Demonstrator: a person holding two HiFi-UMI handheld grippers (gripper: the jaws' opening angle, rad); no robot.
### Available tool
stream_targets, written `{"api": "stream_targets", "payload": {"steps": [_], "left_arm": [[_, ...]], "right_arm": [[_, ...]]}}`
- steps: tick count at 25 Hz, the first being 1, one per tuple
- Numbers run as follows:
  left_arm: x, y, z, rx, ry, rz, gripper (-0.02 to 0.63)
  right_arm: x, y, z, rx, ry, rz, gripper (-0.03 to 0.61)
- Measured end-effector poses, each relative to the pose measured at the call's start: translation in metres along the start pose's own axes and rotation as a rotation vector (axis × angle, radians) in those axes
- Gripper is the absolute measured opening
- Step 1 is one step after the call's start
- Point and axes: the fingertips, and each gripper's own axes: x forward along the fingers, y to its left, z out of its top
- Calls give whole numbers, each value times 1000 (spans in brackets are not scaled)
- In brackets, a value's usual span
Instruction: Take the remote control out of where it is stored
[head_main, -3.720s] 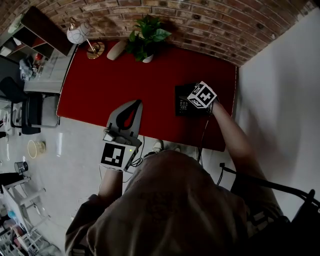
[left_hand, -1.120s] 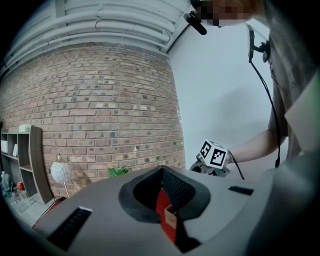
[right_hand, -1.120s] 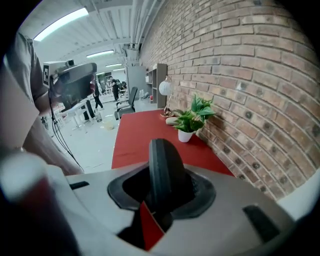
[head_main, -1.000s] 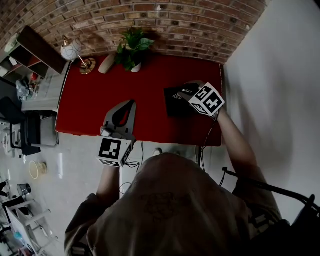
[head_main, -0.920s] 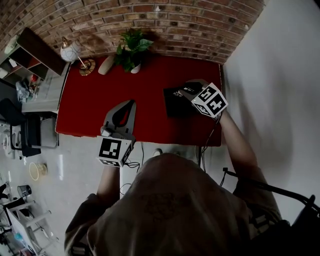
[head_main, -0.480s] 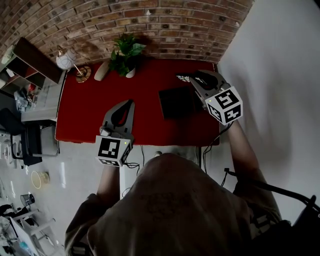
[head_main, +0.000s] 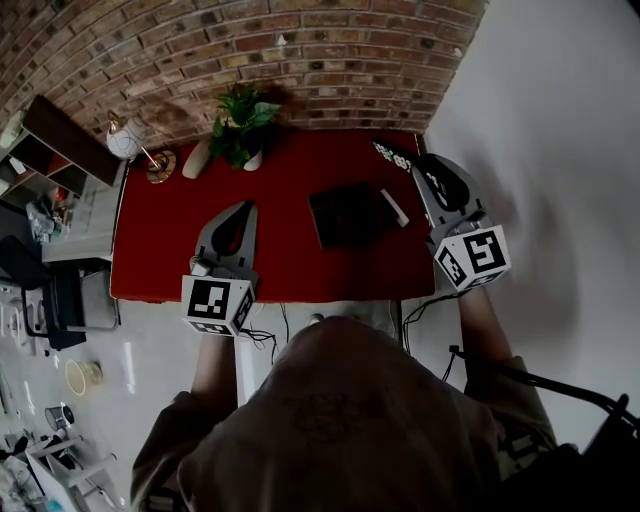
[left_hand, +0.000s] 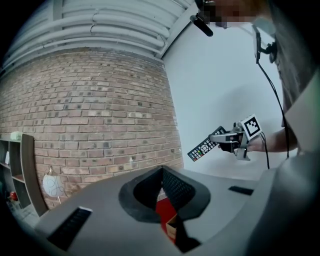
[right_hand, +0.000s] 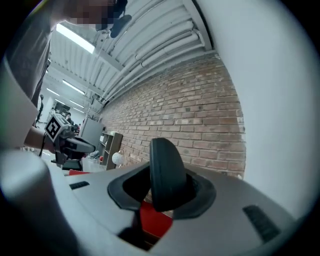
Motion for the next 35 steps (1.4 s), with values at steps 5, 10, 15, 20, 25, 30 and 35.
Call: {"api": "stream_targets", "payload": {"steps": [5, 10, 15, 20, 25, 30, 35], "left_arm": [[0, 3, 5, -2, -1, 11, 11], [0, 1, 9, -3, -7, 10, 11], [0, 1, 5, -8, -9, 13, 11], [0, 1, 7, -6, -17, 14, 11], [-1, -3, 8, -7, -20, 8, 11], [-2, -6, 0, -14, 2, 4, 11], [-2, -6, 4, -14, -11, 5, 11]], "right_arm": [[-41, 6, 25, -20, -108, -53, 121], [-69, 28, 29, 0, -148, -18, 121], [-80, 31, 17, 51, -141, -48, 121], [-86, 31, 16, 51, -133, -53, 121], [-88, 31, 19, 50, -132, -59, 121], [-87, 31, 20, 28, -130, -51, 121], [-88, 31, 21, 26, -124, -51, 121]]}}
